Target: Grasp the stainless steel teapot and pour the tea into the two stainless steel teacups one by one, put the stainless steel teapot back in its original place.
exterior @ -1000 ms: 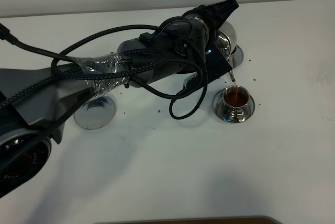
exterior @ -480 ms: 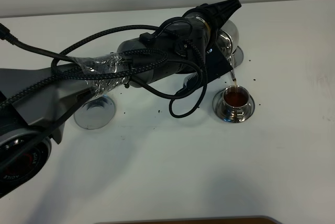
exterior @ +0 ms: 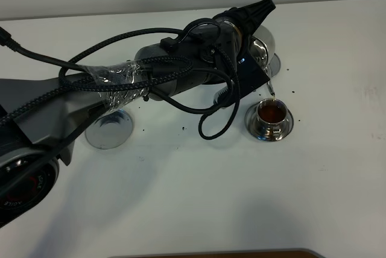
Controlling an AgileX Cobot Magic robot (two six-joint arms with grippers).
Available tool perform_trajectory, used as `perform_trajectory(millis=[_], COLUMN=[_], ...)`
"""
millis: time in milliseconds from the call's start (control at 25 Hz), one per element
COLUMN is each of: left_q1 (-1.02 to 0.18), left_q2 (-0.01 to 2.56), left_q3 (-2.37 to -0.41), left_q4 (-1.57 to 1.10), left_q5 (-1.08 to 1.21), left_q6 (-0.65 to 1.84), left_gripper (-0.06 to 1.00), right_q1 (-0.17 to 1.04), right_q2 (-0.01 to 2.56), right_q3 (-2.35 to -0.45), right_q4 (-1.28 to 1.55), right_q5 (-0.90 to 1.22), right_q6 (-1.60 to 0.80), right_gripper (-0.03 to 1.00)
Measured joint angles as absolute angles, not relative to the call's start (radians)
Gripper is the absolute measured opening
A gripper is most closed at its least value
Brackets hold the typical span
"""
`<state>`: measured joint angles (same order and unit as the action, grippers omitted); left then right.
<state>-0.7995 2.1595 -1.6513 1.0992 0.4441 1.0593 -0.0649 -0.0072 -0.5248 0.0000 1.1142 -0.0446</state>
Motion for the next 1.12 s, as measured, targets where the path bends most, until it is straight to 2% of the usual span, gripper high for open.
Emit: perform_trajectory(millis=[440,800,1120], left_q1=[-0.8,-0.8,-0.8], left_q2=[2.16,2.16,2.138], left_q3=[-1.651,-1.651,-1.65], left_q4=[0.997,0.861,0.715], left_q5=[0.579,0.546,0.731], left_q6=[1.058,1.016,0.674], left_gripper=[0.25,0.25,0.25], right_q1=[-0.065,-0.065,-0.065], right_q2=[-0.007,-0.007,-0.007], right_q3=[-0.525,-0.525,-0.525], right_q4=[0.0,0.0,0.0], right_q5=[1.114,1.114,1.114], right_q6=[-0.045,-0.045,-0.045], right_gripper=[0.24,0.24,0.24])
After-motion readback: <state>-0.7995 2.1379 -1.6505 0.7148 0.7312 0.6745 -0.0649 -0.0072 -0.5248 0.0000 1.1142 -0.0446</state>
